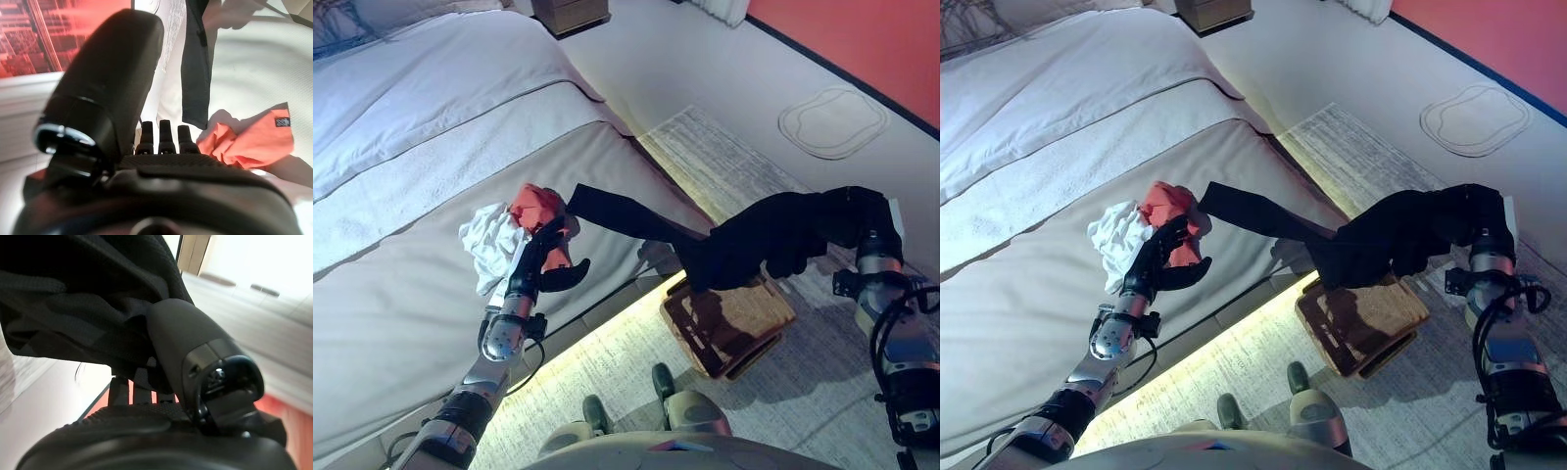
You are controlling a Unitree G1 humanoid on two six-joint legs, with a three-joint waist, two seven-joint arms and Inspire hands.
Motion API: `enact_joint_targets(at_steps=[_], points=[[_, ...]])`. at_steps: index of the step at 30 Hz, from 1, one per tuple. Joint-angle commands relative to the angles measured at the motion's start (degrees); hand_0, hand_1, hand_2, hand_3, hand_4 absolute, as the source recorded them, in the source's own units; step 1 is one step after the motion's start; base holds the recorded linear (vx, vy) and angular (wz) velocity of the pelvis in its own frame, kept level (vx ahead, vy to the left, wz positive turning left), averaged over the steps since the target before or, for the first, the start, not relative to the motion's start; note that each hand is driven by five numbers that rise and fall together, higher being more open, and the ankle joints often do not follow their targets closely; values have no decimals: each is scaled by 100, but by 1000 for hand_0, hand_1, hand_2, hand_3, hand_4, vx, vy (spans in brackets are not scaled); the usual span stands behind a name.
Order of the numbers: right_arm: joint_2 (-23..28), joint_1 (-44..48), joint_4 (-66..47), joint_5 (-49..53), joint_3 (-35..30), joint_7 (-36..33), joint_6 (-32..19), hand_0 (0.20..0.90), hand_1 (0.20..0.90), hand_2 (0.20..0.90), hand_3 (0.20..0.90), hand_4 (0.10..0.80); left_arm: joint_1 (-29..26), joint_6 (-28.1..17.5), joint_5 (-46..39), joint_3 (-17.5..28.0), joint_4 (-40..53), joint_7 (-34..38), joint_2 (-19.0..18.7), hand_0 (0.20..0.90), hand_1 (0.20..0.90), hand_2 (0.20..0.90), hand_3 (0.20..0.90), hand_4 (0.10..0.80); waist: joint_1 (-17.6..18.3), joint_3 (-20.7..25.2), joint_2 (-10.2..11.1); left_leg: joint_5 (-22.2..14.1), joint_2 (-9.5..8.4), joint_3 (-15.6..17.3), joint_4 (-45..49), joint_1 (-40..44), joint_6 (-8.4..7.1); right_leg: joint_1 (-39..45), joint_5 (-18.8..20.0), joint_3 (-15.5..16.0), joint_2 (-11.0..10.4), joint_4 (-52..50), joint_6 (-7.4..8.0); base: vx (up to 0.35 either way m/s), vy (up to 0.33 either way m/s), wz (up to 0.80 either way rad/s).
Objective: Pick up the clothes from the bed and place them into the basket
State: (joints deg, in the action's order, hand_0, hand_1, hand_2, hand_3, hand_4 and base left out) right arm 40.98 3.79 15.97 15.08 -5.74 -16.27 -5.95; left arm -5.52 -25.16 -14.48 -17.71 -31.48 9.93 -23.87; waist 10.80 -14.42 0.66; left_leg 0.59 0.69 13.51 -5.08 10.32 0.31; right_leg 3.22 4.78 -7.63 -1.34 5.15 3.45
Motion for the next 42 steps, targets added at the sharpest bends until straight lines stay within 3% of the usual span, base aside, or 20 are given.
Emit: enact_joint_targets(at_steps=[1,9,16,23,28,34,42], points=[[271,368,-605,-25,-870,-424,-991,300,300,300,200,100,-331,-581,224,193,-203,153,77,900,900,900,900,800,107,682,71,-384,139,-275,65,-213,-24,-289,-90,-55,10,-366,67,-4,-1,-16],[2,-333,-436,-407,-741,104,-128,300,300,300,200,100,-259,-534,350,402,-135,217,87,900,900,900,900,800,262,647,84,-353,166,-151,47,-197,-43,-352,-38,-120,35,-355,95,-6,-1,-10],[-492,-667,548,-513,-180,441,-17,300,300,300,200,100,-297,-346,413,466,21,191,-6,900,900,900,900,800,259,588,90,-318,177,-121,33,-158,-51,-331,2,-54,38,-341,106,-6,-32,-6],[-757,-290,1655,-762,783,584,185,300,300,300,200,100,-516,-305,438,198,-29,165,-13,900,900,900,900,800,85,565,60,-319,157,-198,37,-132,-59,-273,25,73,5,-307,106,-3,-19,0],[-1079,169,2680,-857,1283,282,84,300,300,300,200,100,-690,-316,414,-104,-106,134,27,900,900,900,900,800,-123,581,17,-328,139,-304,39,-128,-50,-225,25,161,-31,-276,116,-1,-17,8],[-1118,713,3502,-825,1485,75,-11,300,300,300,200,100,-821,-397,356,-346,-290,29,61,900,900,900,900,800,-331,593,-37,-332,117,-442,36,-107,-45,-143,21,249,-65,-241,111,17,-17,8],[-1018,1211,3511,-886,1610,-68,239,300,300,300,200,100,-917,-455,301,-426,-446,-43,75,900,900,900,900,800,-469,585,-52,-317,103,-574,25,-141,-51,-118,3,314,-98,-230,104,11,-10,9]])
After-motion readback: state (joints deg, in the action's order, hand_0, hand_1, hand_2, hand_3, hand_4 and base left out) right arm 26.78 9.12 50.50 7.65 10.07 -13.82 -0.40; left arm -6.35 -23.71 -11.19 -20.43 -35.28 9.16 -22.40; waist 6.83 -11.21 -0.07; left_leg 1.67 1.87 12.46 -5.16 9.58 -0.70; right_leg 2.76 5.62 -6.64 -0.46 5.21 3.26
